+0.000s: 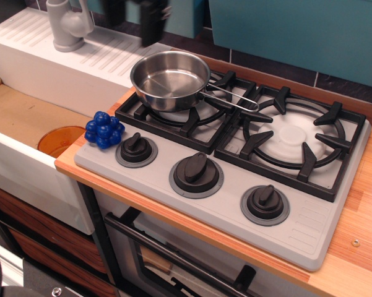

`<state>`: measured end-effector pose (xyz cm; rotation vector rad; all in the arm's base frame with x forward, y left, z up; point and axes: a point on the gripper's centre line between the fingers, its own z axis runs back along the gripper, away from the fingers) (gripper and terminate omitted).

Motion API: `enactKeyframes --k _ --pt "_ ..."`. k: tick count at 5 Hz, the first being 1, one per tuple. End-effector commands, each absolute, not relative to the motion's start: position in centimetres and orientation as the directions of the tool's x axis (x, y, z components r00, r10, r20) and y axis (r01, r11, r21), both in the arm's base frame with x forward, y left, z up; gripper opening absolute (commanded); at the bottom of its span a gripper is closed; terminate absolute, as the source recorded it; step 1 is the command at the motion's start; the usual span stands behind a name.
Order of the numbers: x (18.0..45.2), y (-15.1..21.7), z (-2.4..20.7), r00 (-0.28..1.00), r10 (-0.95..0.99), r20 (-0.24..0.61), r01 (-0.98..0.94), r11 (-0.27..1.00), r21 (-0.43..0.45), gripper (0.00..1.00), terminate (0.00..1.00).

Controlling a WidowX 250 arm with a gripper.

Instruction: Put pan on stove and put blueberry in pan

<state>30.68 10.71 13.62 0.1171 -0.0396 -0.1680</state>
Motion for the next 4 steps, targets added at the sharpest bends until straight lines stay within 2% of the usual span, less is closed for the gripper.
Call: enactKeyframes --k 1,2,4 --pt "26.8 11.7 14.4 0.971 -0.175 0.163 0.14 0.969 0.202 1.0 0.0" --pt "25.4 11.5 12.4 0.967 -0.161 0.195 0.118 0.969 0.215 1.0 0.0" --pt "24.7 11.0 9.5 0.962 -0.155 0.224 0.106 0.97 0.218 1.0 0.0"
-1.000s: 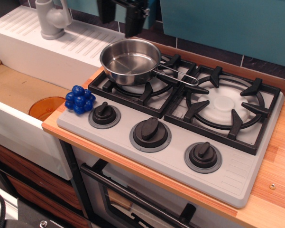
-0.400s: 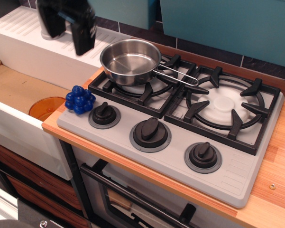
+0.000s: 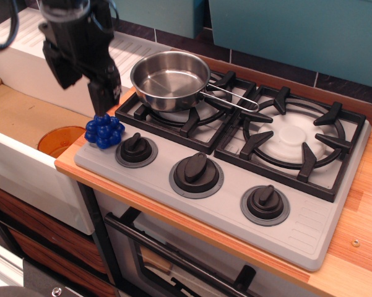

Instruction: Put pan on stove and put blueberry in pan

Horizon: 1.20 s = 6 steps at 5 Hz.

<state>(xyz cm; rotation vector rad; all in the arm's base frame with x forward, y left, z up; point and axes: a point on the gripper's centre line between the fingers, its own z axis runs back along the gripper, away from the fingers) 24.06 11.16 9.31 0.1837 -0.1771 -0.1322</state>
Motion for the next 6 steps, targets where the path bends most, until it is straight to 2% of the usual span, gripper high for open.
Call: enactKeyframes --k 1,4,6 --pt "25.1 11.2 8.6 0.96 -0.161 0.231 0.113 0.971 0.209 1.0 0.0" --pt "27.5 13.5 5.2 0.944 -0.188 0.27 0.142 0.973 0.18 1.0 0.0" --pt "27.0 13.8 4.7 0.956 -0.16 0.247 0.122 0.979 0.162 1.0 0.0"
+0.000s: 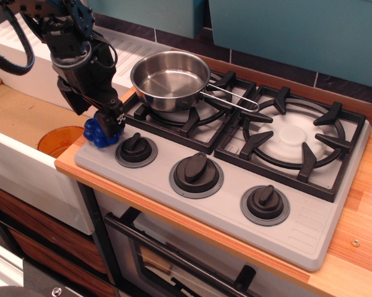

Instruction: Put pan on stove and put blueberry in pan

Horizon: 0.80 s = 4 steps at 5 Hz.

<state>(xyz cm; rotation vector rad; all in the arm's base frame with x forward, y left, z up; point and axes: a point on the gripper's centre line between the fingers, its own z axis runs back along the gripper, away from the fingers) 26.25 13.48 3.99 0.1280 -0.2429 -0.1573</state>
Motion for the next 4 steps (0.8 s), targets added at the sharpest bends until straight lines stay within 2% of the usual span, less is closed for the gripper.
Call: enactKeyframes --k 1,3,4 --pt "27.1 13.4 4.2 0.964 -0.134 0.227 0.101 0.983 0.154 0.0 0.0" --pt "28.2 13.3 5.4 0.974 -0.136 0.179 0.112 0.984 0.137 0.0 0.0" --pt "28.3 13.3 7.1 0.978 -0.136 0.158 0.111 0.981 0.158 0.0 0.0"
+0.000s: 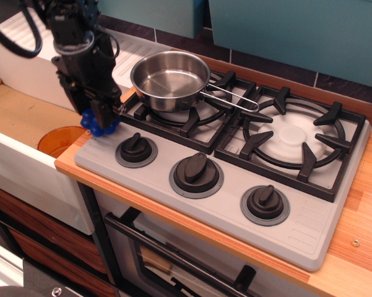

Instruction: Put pan on stove and put blueberry in pan

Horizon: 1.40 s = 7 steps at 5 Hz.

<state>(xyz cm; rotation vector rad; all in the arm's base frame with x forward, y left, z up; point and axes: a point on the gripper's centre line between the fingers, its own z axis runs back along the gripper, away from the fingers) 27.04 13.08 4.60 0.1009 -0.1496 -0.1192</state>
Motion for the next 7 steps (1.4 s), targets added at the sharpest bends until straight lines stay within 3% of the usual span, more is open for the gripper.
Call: enactKeyframes --k 1,2,4,6,7 --pt "28.0 13.4 9.5 0.982 -0.136 0.131 0.11 0.977 0.185 0.0 0.0" --pt "27.8 13.3 11.9 0.984 -0.139 0.112 0.112 0.968 0.226 0.0 0.0" --pt "29.6 11.5 14.7 0.983 -0.145 0.112 0.121 0.972 0.203 0.0 0.0" --pt "34.2 9.0 14.3 0.973 -0.175 0.15 0.15 0.974 0.167 0.0 0.0" --pt "35.2 8.3 13.7 0.97 -0.185 0.157 0.159 0.974 0.161 0.0 0.0"
